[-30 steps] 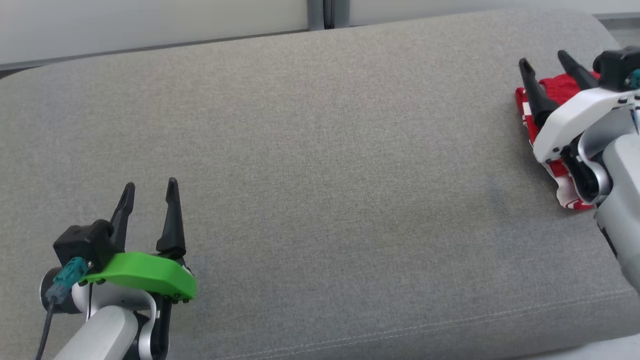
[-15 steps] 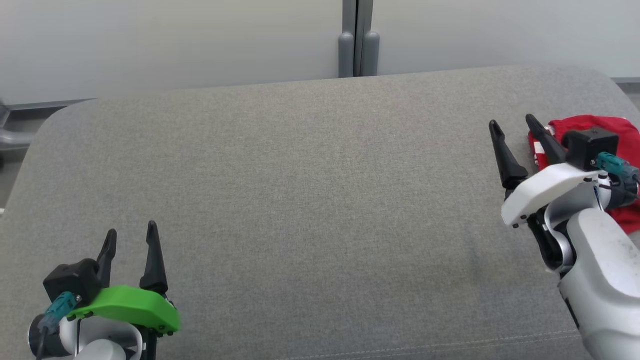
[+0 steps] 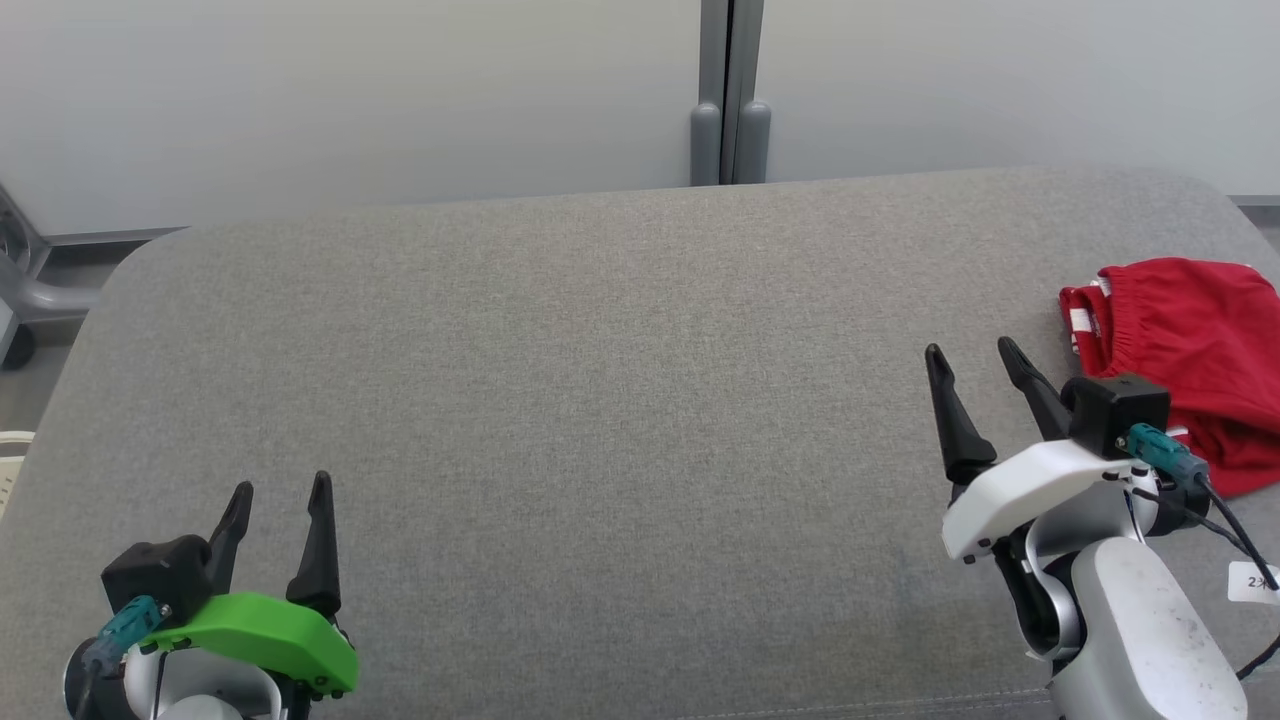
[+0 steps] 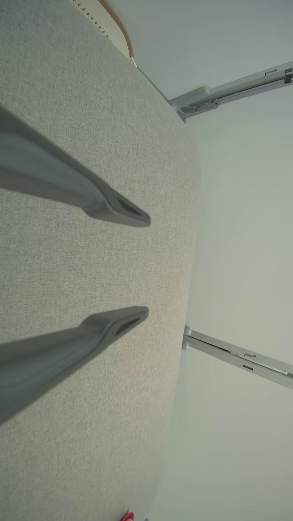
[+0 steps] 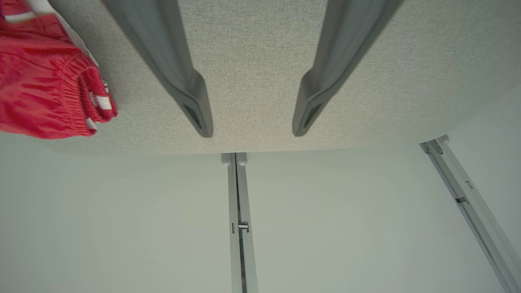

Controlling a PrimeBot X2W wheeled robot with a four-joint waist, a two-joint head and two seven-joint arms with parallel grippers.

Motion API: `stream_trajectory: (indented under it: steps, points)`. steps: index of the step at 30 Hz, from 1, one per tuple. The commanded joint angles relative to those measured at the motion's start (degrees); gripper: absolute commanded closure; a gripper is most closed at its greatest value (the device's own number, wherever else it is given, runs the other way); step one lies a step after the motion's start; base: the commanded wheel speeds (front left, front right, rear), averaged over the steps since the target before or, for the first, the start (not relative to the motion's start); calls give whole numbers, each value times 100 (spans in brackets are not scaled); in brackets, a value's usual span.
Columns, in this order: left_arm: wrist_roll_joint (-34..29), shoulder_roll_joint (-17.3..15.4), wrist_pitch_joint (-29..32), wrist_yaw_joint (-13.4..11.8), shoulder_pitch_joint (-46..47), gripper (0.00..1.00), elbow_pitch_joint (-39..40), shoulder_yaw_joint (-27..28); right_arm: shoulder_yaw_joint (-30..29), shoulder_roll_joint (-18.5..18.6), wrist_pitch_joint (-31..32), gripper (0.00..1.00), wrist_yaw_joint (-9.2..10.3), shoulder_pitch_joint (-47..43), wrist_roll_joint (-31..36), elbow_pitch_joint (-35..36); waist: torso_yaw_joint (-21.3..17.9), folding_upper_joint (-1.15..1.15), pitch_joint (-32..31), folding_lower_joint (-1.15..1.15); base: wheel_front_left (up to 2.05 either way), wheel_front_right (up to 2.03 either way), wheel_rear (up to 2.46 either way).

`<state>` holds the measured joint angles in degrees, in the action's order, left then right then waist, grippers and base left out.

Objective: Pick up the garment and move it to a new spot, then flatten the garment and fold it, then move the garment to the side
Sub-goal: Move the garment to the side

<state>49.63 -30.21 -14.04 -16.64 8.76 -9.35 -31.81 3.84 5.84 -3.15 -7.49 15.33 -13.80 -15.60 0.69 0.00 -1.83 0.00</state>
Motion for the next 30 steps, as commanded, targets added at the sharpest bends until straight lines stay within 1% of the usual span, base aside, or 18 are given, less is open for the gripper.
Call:
stream_trajectory:
  steps: [1, 6, 11, 19, 30]
  points:
    - [8, 6, -29, 36, -12, 0, -23, 30, -33, -57, 30, 0, 1, -133, 80, 95, -6, 0, -22, 0, 0, 0, 0]
    - [42, 60, -63, 50, -85, 0, -73, 94, -47, -169, 87, 0, 1, -307, 222, 274, -9, 0, -72, 0, 0, 0, 0]
    - [48, 98, -69, 8, -205, 0, -12, 139, -108, -251, 101, 0, 1, -532, 318, 431, 3, 0, -132, 0, 0, 0, 0]
    - [77, 55, -53, -99, -401, 0, 169, 178, -137, -288, 59, 0, 1, -824, 122, 594, -1, 0, -172, 0, 0, 0, 0]
    - [76, -28, -35, -191, -468, 0, 262, 213, -94, -290, 67, 0, 1, -874, 14, 611, -24, 0, -150, 0, 0, 0, 0]
